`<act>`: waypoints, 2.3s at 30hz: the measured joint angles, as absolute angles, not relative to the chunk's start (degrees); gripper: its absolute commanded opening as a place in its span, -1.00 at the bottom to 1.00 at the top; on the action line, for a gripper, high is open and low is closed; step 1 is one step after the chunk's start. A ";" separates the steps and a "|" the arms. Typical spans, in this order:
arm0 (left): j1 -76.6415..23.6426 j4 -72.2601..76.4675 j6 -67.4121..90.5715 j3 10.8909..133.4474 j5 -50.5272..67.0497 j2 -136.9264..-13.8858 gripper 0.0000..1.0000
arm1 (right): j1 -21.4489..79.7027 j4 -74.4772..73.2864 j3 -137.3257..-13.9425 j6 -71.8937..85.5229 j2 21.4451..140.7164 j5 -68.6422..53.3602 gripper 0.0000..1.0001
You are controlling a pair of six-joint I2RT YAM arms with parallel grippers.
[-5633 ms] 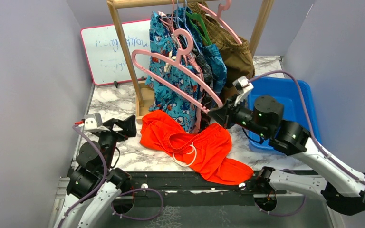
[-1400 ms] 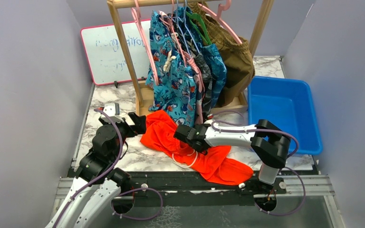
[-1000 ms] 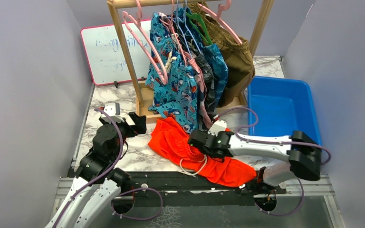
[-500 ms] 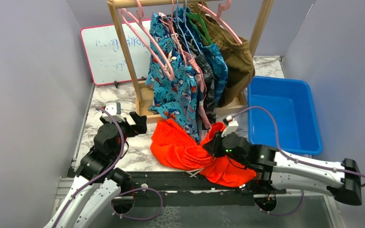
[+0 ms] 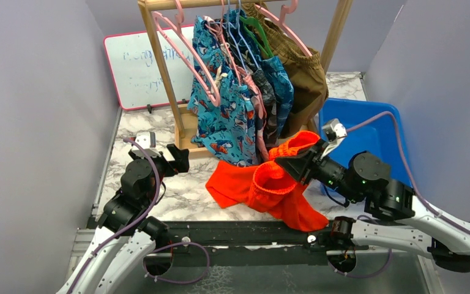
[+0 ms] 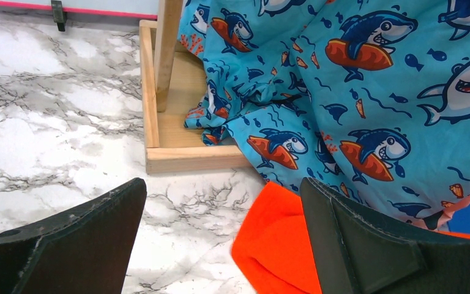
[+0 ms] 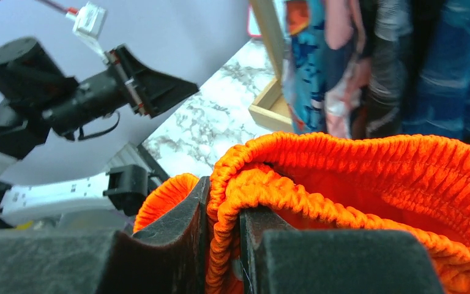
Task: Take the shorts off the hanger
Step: Pick up the shorts at the center of the board, then place the shorts in the basket.
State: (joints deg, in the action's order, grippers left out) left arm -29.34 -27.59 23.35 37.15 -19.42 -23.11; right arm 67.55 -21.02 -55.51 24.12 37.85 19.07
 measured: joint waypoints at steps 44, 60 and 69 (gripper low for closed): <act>-29.26 -27.59 23.35 37.15 -19.27 -23.27 0.98 | 72.38 -42.87 -50.74 61.21 89.93 26.00 -0.88; -29.26 -27.59 23.35 37.15 -19.27 -23.27 0.98 | 73.01 -39.77 -51.09 49.23 47.00 33.32 -0.98; -29.21 -27.59 23.35 37.15 -19.27 -23.42 0.98 | 73.01 -44.62 -64.05 42.13 38.11 43.07 -0.98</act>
